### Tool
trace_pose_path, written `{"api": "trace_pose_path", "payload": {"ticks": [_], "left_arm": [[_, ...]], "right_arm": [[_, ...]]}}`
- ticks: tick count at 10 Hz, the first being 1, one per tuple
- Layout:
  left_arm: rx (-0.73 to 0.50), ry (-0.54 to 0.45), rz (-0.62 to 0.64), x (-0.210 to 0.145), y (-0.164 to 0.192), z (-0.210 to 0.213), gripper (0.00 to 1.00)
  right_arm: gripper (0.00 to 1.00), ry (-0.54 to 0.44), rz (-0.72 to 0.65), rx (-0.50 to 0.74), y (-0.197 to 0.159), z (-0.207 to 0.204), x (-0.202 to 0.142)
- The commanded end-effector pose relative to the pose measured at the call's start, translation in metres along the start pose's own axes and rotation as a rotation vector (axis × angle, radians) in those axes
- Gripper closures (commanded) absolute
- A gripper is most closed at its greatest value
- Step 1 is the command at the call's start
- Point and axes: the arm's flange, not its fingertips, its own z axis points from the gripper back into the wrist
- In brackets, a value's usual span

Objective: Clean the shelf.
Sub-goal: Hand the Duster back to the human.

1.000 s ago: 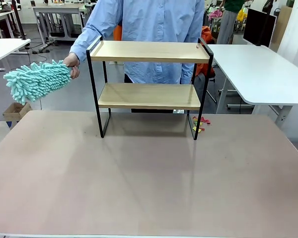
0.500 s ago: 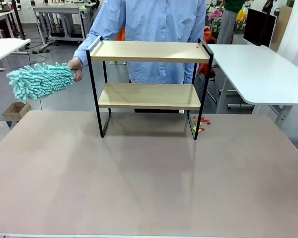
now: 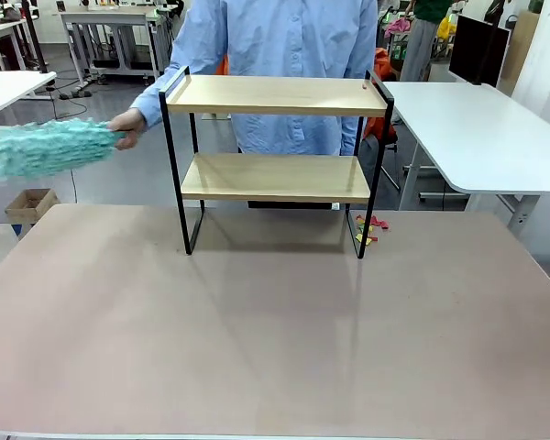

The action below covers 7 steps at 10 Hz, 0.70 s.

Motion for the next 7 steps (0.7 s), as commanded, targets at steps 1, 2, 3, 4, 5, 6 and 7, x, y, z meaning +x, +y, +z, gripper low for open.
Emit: {"api": "trace_pose_path", "payload": {"ticks": [1,2,3,4,5,6,7], "left_arm": [[0.007,-0.001,0.013,-0.0031,-0.0003,0.0021,0.00],[0.007,-0.001,0.013,-0.0031,-0.0003,0.0021,0.00],[0.007,-0.001,0.013,-0.0031,-0.0003,0.0021,0.00],[0.007,-0.001,0.013,-0.0031,-0.0003,0.0021,0.00],[0.007,-0.001,0.013,-0.0031,-0.0003,0.0021,0.00],[0.007,-0.001,0.013,-0.0031,-0.0003,0.0021,0.00],[0.007,-0.001,0.013,-0.0031,-0.0003,0.0021,0.00]], "right_arm": [[0.00,-0.026,0.017,0.007,-0.0005,0.0006,0.0015],[0.00,-0.026,0.017,0.007,-0.0005,0.0006,0.0015],[0.00,-0.026,0.017,0.007,-0.0005,0.0006,0.0015],[0.00,-0.026,0.017,0.007,-0.0005,0.0006,0.0015],[0.00,-0.026,0.017,0.007,-0.0005,0.0006,0.0015],[0.00,-0.026,0.017,0.007,-0.0005,0.0006,0.0015],[0.00,-0.026,0.017,0.007,-0.0005,0.0006,0.0015]]}}
